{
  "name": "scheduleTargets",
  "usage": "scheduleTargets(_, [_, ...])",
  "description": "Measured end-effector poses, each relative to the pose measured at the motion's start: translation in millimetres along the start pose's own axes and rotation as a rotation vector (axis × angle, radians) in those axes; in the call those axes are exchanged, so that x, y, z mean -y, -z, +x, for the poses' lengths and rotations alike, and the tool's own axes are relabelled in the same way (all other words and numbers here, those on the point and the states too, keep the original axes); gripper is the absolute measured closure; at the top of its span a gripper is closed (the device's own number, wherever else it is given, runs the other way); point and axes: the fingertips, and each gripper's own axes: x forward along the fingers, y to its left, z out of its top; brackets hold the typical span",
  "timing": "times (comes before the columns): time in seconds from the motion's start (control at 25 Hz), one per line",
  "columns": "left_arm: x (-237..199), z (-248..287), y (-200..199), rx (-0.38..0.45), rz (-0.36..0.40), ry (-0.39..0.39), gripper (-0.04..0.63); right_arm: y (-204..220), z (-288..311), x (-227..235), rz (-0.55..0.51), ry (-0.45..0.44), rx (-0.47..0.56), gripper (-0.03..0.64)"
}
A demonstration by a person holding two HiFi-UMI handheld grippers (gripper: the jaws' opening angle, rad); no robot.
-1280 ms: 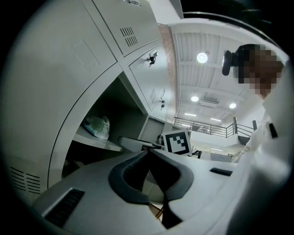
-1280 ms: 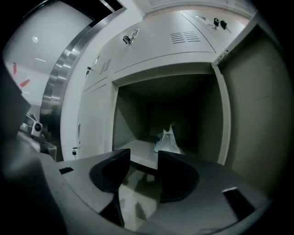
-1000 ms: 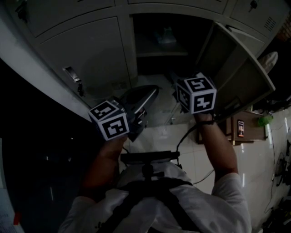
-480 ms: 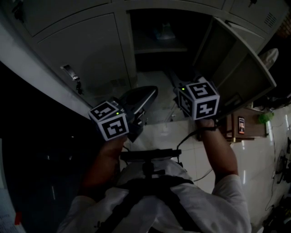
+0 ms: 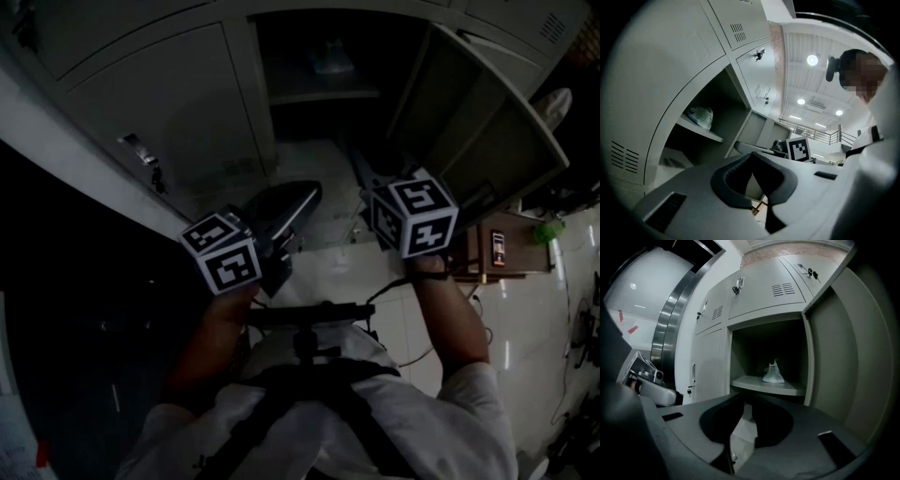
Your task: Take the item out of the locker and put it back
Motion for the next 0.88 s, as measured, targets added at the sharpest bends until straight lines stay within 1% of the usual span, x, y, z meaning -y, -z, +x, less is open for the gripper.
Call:
scheduleTargets(0.52, [-0.3, -12.0, 10.3, 0.002, -0.037, -0.005, 0.592, 15.8, -16.3, -6.1, 0.045, 0.003, -0.015, 0.578])
scheduleTargets(0.88, [-1.3, -21.0, 21.6, 0.002, -0.075, -0.012, 0.592, 32.4, -25.8, -11.0, 0.065, 0.008, -0.036, 0.584])
